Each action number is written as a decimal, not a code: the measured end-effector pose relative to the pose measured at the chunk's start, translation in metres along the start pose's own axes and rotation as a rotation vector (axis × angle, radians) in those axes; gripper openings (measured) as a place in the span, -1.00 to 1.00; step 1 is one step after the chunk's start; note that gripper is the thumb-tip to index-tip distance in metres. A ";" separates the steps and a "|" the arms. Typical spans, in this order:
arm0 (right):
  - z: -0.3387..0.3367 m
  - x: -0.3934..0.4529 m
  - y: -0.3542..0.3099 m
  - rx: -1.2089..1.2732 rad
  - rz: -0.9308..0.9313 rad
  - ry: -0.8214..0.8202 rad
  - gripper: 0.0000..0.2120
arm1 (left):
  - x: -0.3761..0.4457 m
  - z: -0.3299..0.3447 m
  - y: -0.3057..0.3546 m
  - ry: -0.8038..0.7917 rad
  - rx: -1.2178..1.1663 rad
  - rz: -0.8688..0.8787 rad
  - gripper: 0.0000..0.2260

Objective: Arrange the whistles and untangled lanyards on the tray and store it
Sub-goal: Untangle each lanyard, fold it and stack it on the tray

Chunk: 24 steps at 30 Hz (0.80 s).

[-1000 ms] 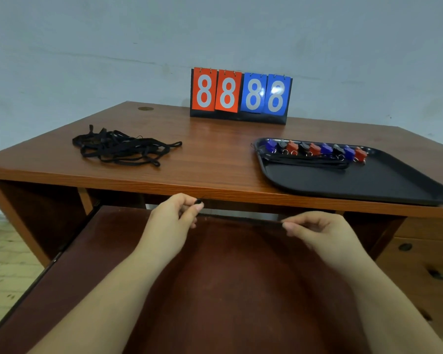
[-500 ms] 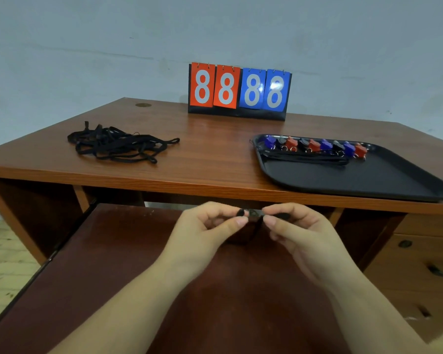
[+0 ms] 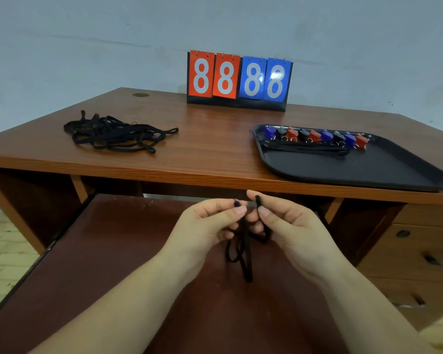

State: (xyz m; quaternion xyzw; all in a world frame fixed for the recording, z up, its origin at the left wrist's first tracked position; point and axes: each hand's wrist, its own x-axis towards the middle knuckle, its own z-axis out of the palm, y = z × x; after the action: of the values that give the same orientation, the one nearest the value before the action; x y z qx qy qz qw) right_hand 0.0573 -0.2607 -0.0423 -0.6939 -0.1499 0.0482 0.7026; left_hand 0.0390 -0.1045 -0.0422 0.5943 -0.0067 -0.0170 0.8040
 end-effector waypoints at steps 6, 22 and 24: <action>0.000 0.000 0.000 0.106 0.045 0.037 -0.84 | 0.002 0.001 -0.003 -0.024 -0.067 0.007 -0.73; 0.000 0.000 0.002 0.142 0.089 -0.029 -0.85 | 0.001 -0.001 -0.004 -0.151 -0.072 -0.018 -0.79; 0.000 0.000 0.003 0.137 0.077 -0.055 -0.79 | 0.002 -0.001 -0.004 -0.115 -0.081 -0.007 -0.79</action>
State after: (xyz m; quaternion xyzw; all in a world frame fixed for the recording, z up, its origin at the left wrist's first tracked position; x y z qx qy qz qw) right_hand 0.0576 -0.2604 -0.0453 -0.6480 -0.1385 0.1042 0.7416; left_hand 0.0411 -0.1047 -0.0468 0.5594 -0.0500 -0.0539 0.8256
